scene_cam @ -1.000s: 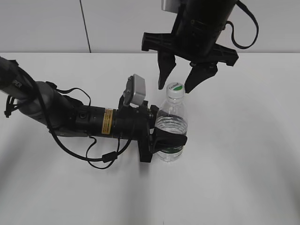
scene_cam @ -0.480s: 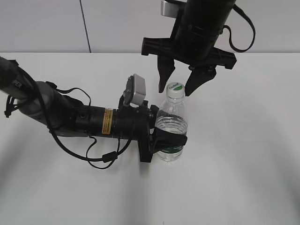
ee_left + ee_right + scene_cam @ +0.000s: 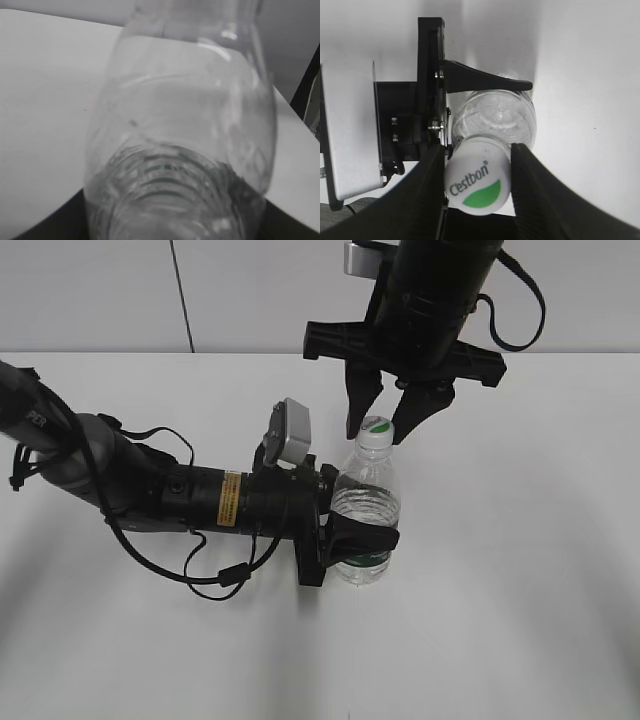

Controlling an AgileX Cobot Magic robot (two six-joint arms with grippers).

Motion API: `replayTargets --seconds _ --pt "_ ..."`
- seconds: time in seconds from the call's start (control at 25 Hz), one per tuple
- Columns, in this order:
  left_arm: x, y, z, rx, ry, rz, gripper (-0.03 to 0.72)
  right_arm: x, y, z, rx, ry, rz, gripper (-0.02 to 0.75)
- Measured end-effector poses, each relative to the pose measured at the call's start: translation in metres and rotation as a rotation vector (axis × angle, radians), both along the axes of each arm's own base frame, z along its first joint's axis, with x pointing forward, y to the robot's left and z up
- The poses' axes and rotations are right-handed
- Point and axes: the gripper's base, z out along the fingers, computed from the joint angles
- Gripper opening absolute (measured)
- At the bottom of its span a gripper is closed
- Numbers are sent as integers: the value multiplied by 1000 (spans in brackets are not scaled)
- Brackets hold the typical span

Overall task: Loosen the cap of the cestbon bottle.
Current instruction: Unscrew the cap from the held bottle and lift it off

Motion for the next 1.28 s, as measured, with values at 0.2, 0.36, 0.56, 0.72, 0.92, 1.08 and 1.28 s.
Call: replayTargets --seconds 0.2,0.36,0.56,0.72,0.92,1.08,1.28 --pt "0 0 0 0 0 0 366 0 0 0 -1 -5 21 312" --pt "0 0 0 0 0 0 366 0 0 0 -2 -26 111 312" --pt "0 0 0 0 0 0 366 0 1 0 -10 -81 331 312" --pt "0 0 0 1 0 0 366 0 1 0 -17 -128 521 312" --pt "0 0 0 1 -1 -1 366 0 1 1 -23 -182 733 309" --pt "0 0 0 2 -2 -2 366 0 1 1 -29 -213 856 309" --pt "0 0 0 2 -3 -2 365 0 1 1 -35 -244 976 309"
